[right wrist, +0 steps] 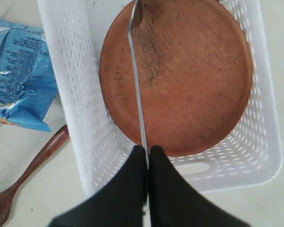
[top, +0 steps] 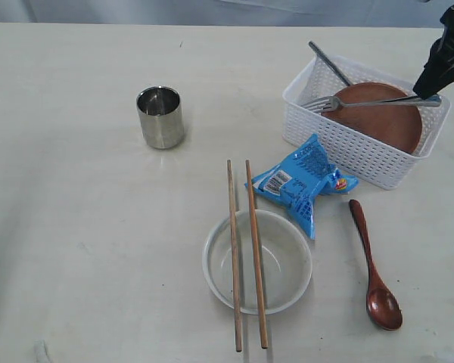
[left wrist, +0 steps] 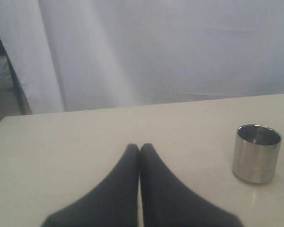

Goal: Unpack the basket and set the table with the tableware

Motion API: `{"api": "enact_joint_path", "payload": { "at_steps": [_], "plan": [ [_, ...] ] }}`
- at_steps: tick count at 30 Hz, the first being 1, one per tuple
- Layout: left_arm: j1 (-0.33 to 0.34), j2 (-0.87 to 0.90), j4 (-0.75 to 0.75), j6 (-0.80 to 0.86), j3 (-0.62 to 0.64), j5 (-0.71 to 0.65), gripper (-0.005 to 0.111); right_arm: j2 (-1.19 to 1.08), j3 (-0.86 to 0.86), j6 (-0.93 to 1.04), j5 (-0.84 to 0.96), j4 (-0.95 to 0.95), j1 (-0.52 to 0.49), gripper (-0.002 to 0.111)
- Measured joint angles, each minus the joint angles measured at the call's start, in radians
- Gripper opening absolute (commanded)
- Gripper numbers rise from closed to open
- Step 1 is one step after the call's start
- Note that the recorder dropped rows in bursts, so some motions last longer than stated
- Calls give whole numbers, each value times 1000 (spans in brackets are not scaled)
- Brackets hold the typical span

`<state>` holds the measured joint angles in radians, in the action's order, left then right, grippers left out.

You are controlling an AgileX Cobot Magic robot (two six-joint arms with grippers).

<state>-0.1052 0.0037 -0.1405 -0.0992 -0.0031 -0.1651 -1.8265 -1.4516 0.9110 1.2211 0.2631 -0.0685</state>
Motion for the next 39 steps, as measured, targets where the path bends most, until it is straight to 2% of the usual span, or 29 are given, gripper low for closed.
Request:
{"api": "enact_joint_path", "payload": {
  "at_steps": [13, 19, 23, 27, 30, 33, 37, 39],
  "plan": [
    [0, 0, 0, 0, 0, 0, 0, 0, 0, 0, 0, -18, 0, 0],
    [0, 0, -55, 49, 0, -120, 0, 0, 0, 0, 0, -18, 0, 0],
    [0, 0, -281, 69, 0, -130, 0, 0, 0, -1, 0, -18, 0, 0],
    [0, 0, -329, 71, 0, -127, 0, 0, 0, -1, 0, -18, 0, 0],
    [0, 0, -342, 67, 0, -44, 0, 0, 0, -1, 0, -18, 0, 0],
    [0, 0, -277, -2, 0, 103, 0, 0, 0, -1, 0, -18, 0, 0],
    [0, 0, -106, -337, 0, 313, 0, 0, 0, -1, 0, -18, 0, 0],
    [0, 0, -70, -461, 0, 376, 0, 0, 0, -1, 0, -18, 0, 0]
  ]
}}
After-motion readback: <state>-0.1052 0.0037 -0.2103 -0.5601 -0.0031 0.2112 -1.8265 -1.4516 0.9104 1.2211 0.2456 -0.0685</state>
